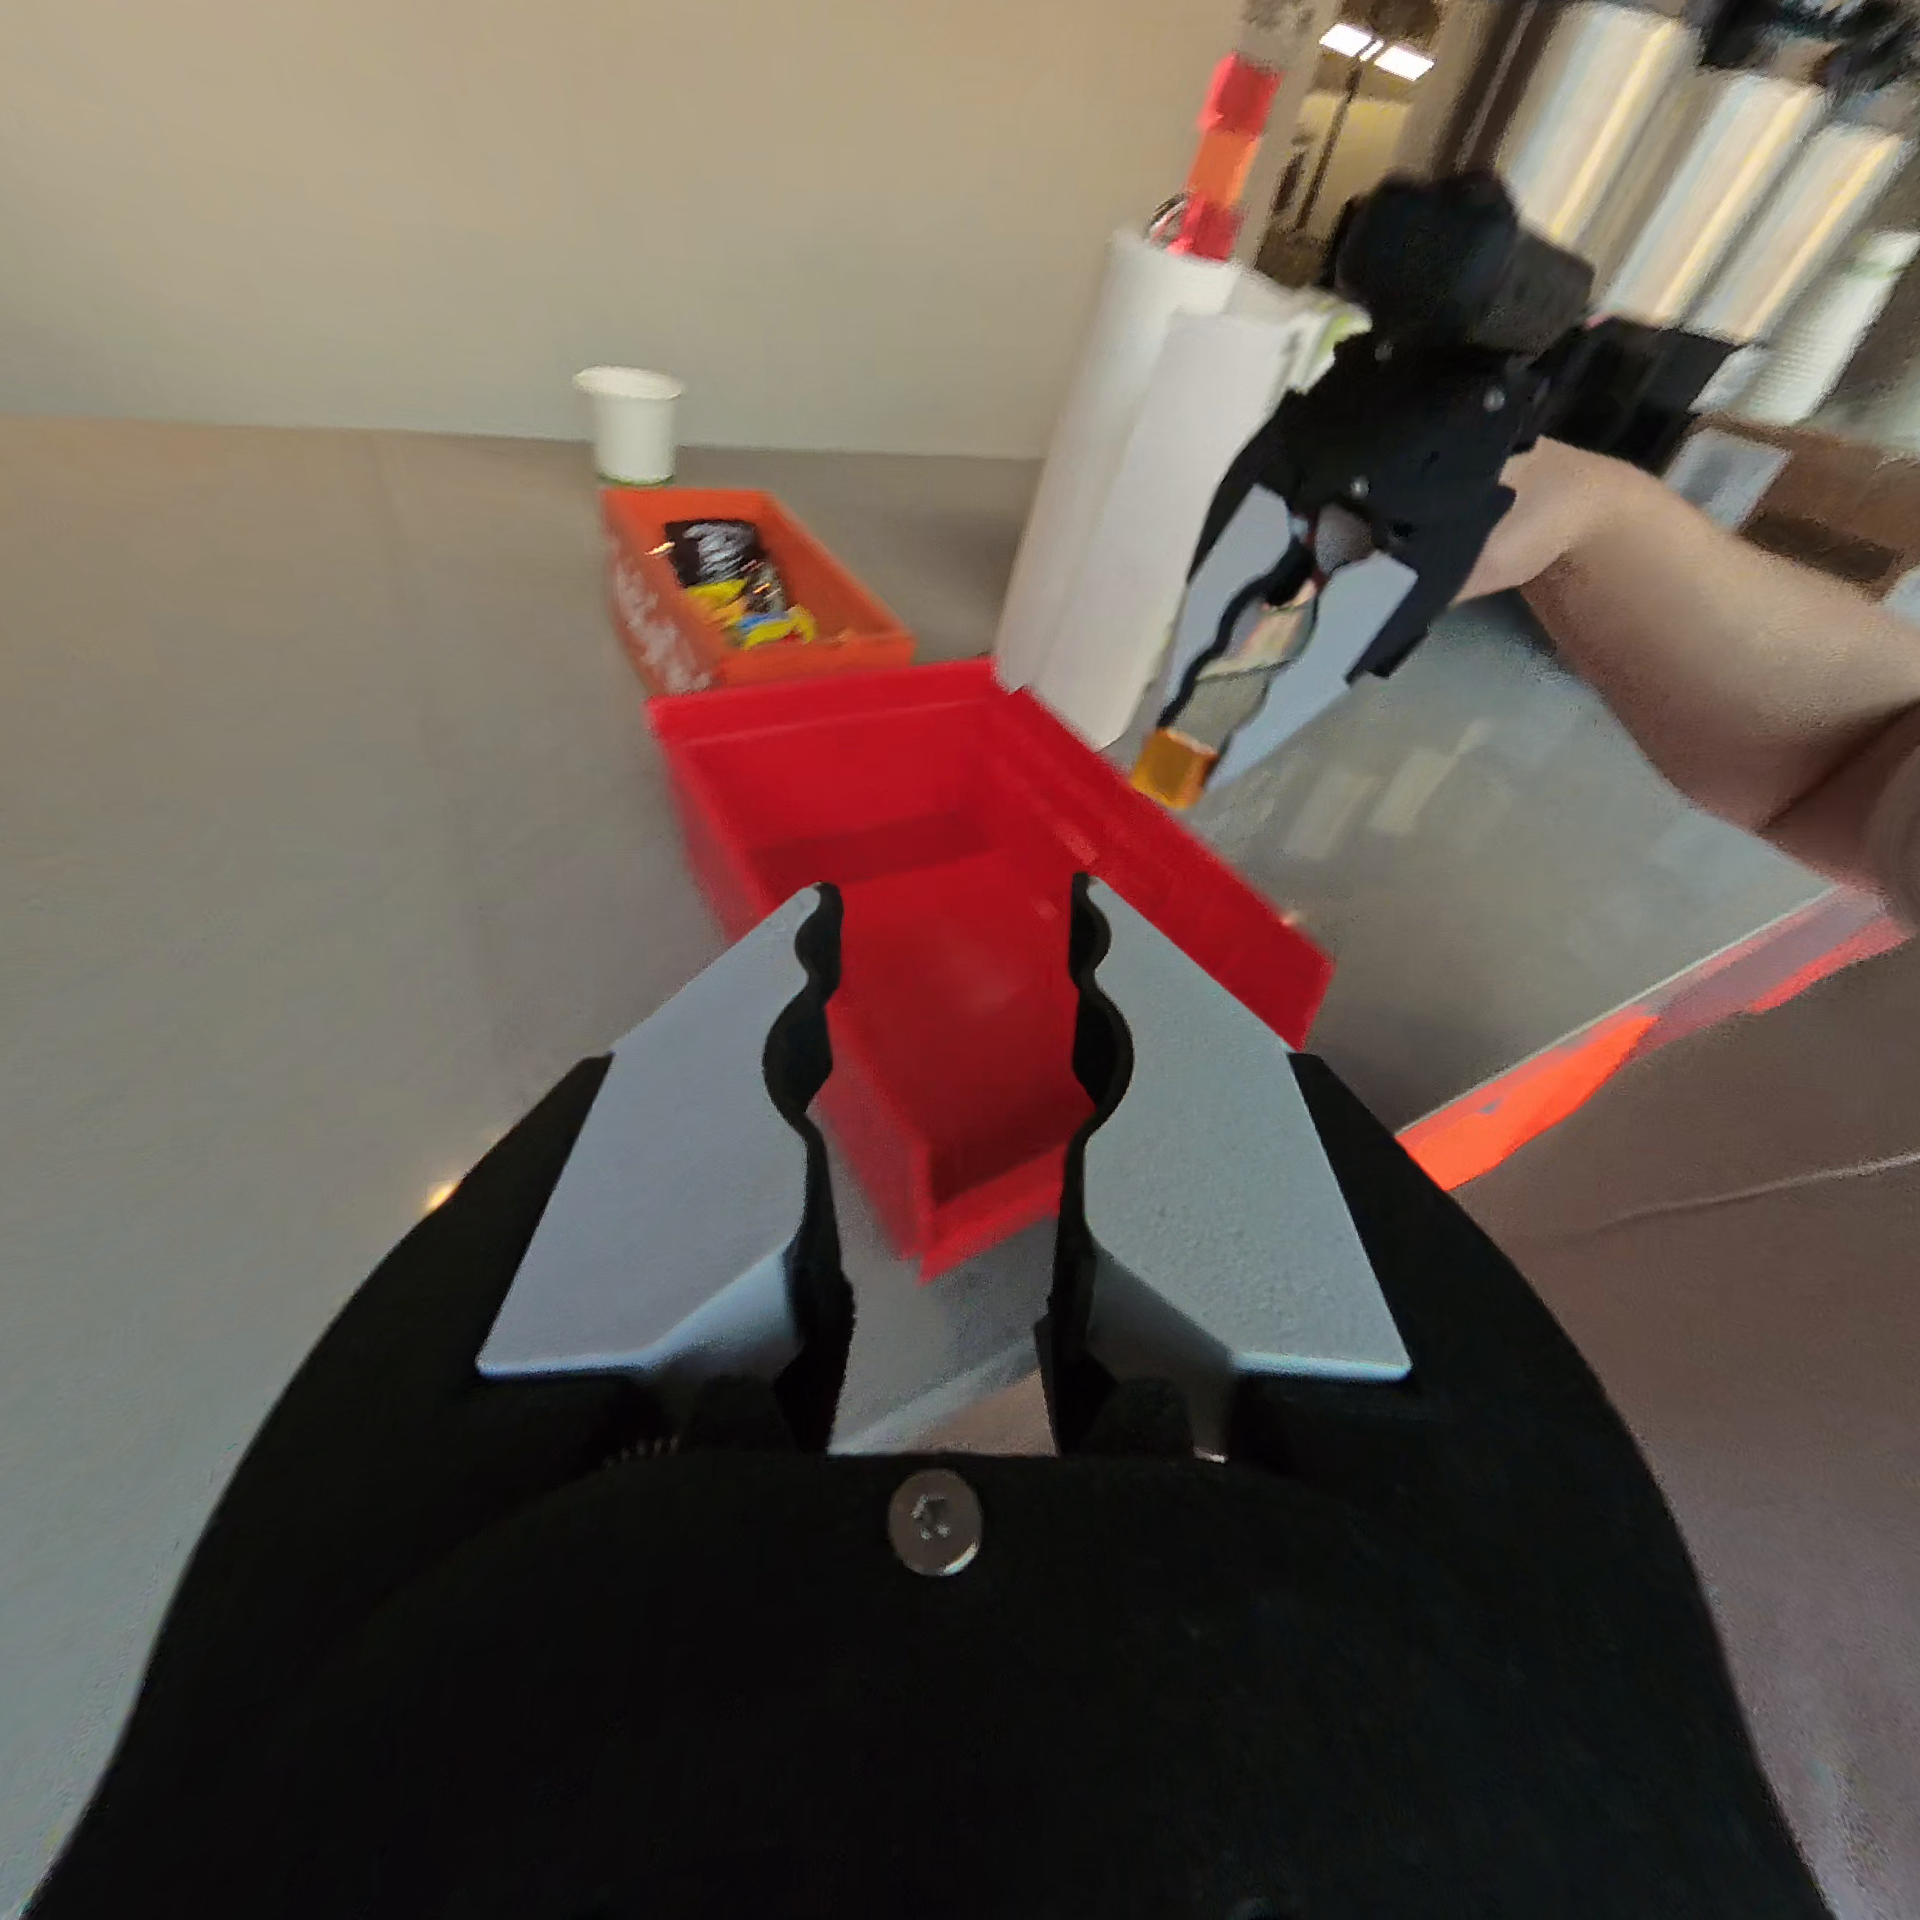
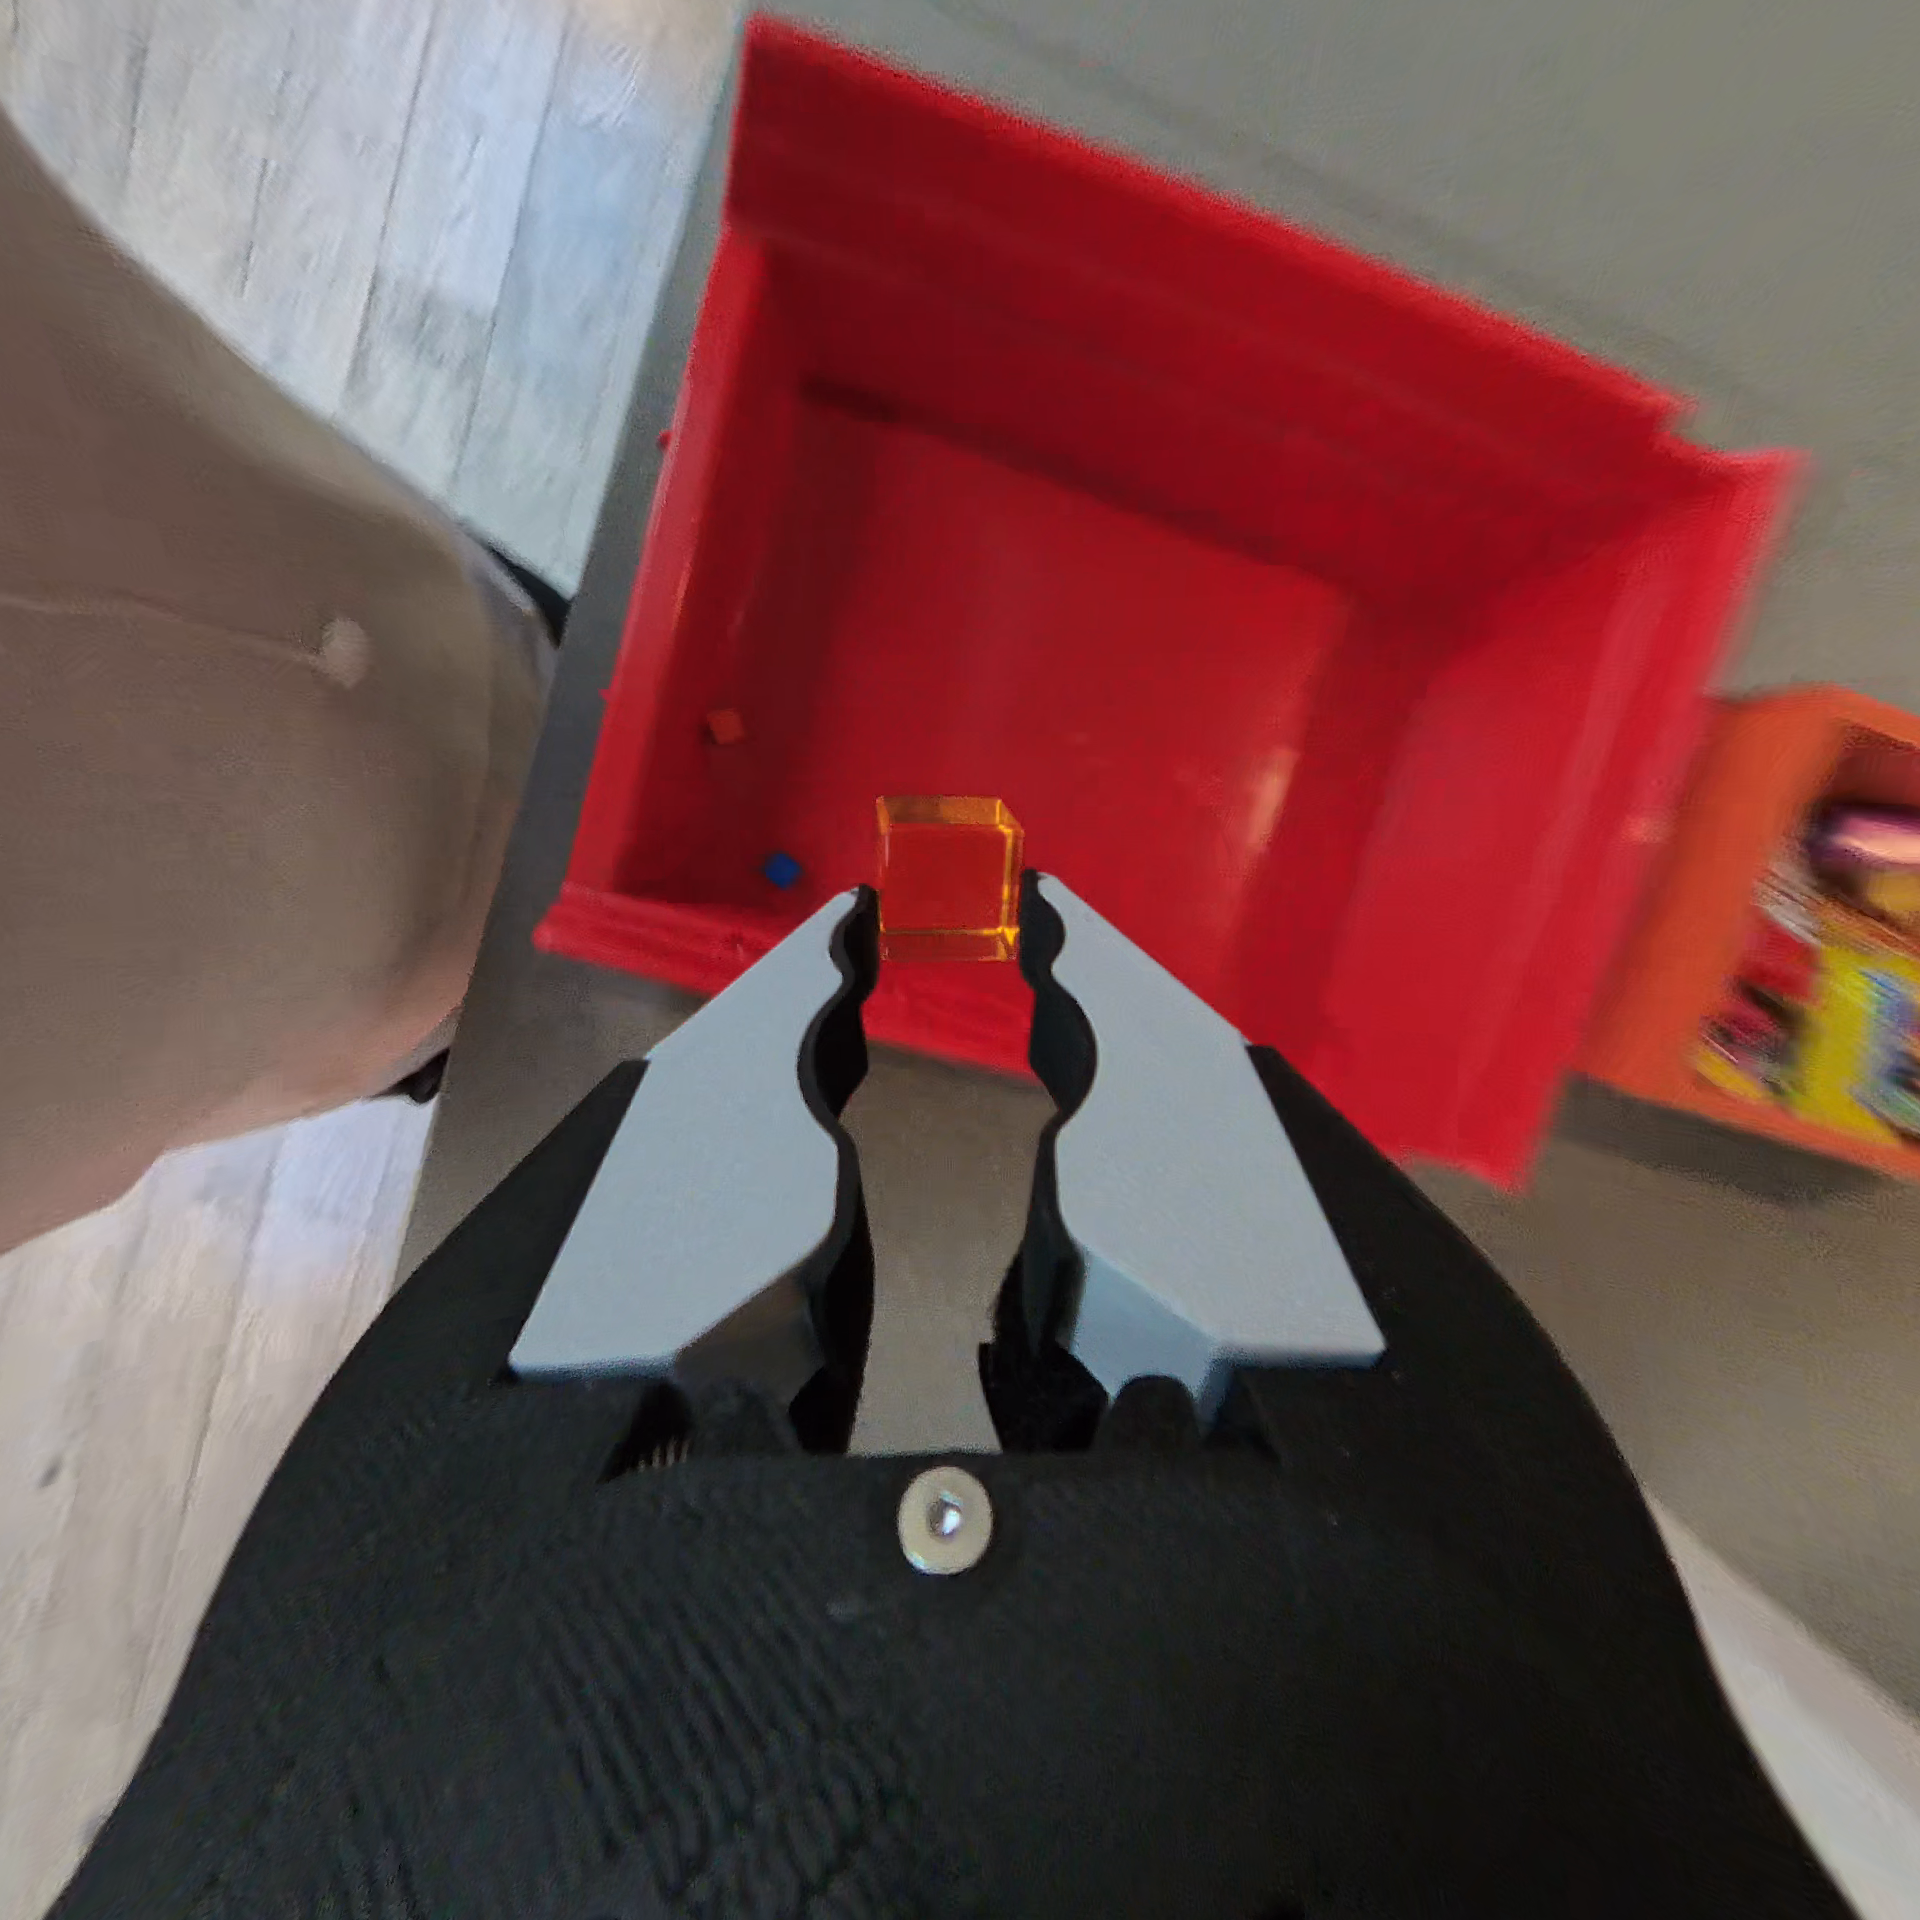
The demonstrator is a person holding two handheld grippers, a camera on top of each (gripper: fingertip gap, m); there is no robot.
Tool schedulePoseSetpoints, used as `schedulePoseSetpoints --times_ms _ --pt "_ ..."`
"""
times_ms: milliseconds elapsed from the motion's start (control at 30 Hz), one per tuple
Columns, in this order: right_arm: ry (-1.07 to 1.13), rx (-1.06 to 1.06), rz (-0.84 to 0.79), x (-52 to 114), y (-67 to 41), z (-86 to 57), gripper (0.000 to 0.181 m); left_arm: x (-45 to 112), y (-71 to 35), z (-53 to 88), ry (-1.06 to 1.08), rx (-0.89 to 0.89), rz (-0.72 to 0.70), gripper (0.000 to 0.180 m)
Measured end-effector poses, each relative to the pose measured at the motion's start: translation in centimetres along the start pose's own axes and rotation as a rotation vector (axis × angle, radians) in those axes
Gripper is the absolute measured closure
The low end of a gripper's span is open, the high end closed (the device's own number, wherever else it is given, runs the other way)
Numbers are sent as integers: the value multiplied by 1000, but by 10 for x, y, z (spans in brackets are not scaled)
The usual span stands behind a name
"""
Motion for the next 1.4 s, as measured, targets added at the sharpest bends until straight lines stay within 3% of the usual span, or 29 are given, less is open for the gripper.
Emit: schedulePoseSetpoints --times_ms 167,300,533,733,1400 --pt "333 169 -83 -156 66 -52 156 80 -43 -69 215 4 -51 138" --pt "442 308 -37 -253 125 -91 156 141 -80 -109 249 100 -52 132" --pt "486 353 124 -306 175 -159 156 203 -152 -143 270 297 3 125" --pt "448 353 152 -293 175 -199 156 224 -194 -160 360 284 74 125" --pt "290 366 262 -267 179 -220 156 208 -183 -150 260 311 194 125"
Point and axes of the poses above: each gripper's, where its closed fingertips meet, x out along the fingers, y out of its underside, z = x × y across the jaws, the point moved 1 cm from there along -x, back along the fingers, and after that the axes turned 10 degrees about z, right-handed, at the moved point
